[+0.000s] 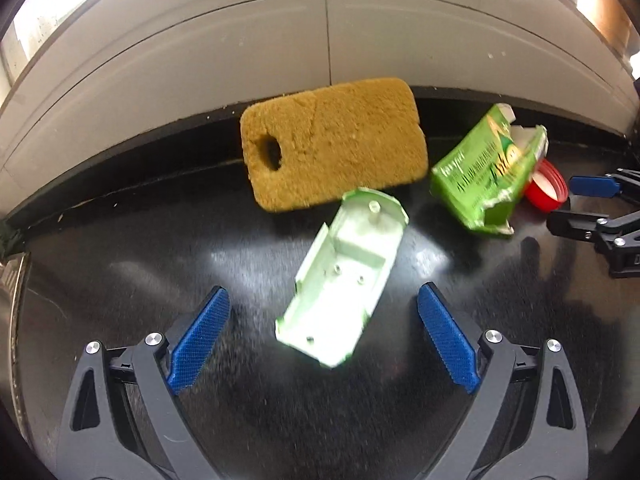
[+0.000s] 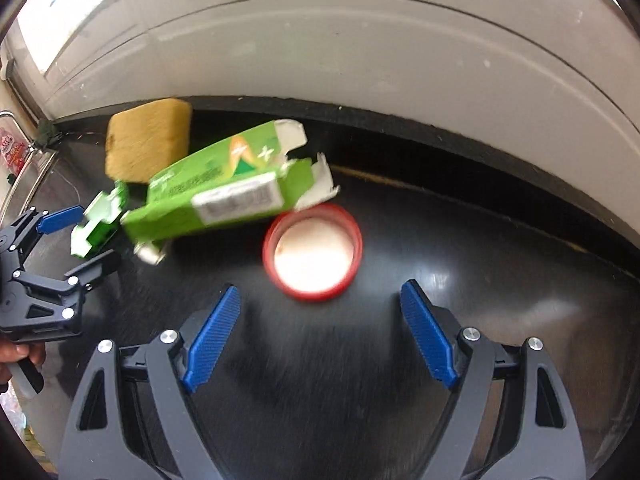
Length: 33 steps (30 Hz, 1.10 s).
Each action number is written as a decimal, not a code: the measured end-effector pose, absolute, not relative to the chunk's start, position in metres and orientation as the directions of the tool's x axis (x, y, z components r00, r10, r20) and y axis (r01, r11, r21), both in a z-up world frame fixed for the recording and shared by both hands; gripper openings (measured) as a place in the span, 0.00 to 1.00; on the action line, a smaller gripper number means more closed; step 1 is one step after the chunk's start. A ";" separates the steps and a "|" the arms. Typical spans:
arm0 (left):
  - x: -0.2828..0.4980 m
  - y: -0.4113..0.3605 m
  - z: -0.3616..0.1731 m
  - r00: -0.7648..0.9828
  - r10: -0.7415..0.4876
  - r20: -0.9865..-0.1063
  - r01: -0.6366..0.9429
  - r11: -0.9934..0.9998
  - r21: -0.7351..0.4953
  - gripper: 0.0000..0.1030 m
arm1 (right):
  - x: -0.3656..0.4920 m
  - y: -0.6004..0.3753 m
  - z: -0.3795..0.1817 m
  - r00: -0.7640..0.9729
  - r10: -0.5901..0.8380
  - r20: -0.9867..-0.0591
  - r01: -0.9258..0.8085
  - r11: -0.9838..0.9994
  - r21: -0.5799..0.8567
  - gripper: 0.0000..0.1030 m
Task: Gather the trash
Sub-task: 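Grasp the white-green toy car with the left tool while the right tool grasps the red bottle cap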
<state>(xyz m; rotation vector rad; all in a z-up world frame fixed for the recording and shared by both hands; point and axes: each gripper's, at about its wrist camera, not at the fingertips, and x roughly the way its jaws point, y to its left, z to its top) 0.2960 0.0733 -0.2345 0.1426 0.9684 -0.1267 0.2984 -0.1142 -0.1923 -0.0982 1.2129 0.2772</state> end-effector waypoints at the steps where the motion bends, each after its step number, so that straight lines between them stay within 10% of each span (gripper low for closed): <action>1: 0.299 0.074 -0.235 0.563 -0.049 -0.825 0.172 0.983 0.059 0.90 | 0.304 -0.113 -0.195 0.327 0.155 -0.932 -0.264 0.962 0.067 0.77; 7: 0.303 0.078 -0.235 0.577 -0.080 -0.813 0.177 0.984 0.029 0.83 | 0.311 -0.103 -0.196 0.367 0.151 -0.918 -0.321 0.947 0.027 0.50; 12: 0.295 0.065 -0.230 0.580 -0.094 -0.809 0.230 0.972 0.052 0.33 | 0.311 -0.098 -0.194 0.363 0.153 -0.919 -0.327 0.945 0.028 0.48; 33: 0.130 0.050 -0.160 0.602 -0.047 -0.797 0.147 0.988 0.053 0.32 | 0.141 -0.136 -0.094 0.413 0.187 -0.892 -0.311 0.949 0.055 0.48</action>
